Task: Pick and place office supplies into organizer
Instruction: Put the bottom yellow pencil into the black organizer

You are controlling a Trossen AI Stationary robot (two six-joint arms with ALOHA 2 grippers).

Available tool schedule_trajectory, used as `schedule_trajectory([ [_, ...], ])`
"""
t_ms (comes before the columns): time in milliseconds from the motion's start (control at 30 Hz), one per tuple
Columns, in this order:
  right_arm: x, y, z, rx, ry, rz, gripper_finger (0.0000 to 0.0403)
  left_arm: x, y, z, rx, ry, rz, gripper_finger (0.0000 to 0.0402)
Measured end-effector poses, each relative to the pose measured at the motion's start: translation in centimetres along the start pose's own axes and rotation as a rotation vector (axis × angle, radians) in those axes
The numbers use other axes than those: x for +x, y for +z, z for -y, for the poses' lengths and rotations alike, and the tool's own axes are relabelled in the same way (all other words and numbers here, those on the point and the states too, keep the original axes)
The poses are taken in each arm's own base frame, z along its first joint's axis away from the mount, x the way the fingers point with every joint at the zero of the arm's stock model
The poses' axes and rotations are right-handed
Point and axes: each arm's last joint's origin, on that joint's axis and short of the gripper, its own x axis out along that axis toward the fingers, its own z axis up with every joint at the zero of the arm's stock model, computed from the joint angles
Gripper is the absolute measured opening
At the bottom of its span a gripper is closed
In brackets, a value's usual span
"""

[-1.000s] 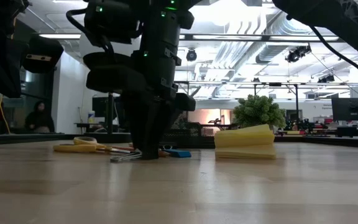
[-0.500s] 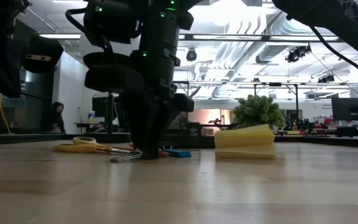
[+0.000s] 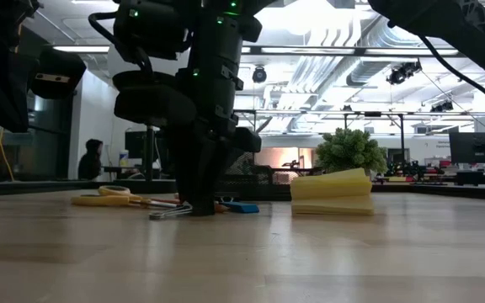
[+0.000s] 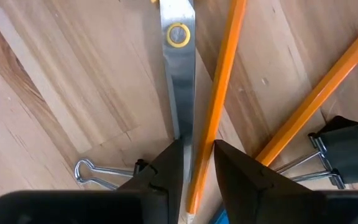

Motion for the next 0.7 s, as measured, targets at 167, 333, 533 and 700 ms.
schedule_trajectory([
  [167, 0.0, 0.1, 0.2, -0.003, 0.0, 0.0, 0.0065, 0.0, 0.0, 0.0, 0.0, 0.0, 0.0, 0.0005],
  [333, 0.0, 0.2, 0.3, -0.015, 0.0, 0.001, 0.0025, 0.0, 0.0, 0.0, 0.0, 0.0, 0.0, 0.0005],
  [533, -0.2, 0.3, 0.3, -0.019, -0.005, 0.006, 0.0008, 0.0, 0.0, 0.0, 0.0, 0.0, 0.0, 0.0005],
  [700, -1.1, 0.7, 0.1, -0.026, -0.012, 0.041, 0.0002, 0.0, 0.0, 0.0, 0.0, 0.0, -0.001, 0.0005],
])
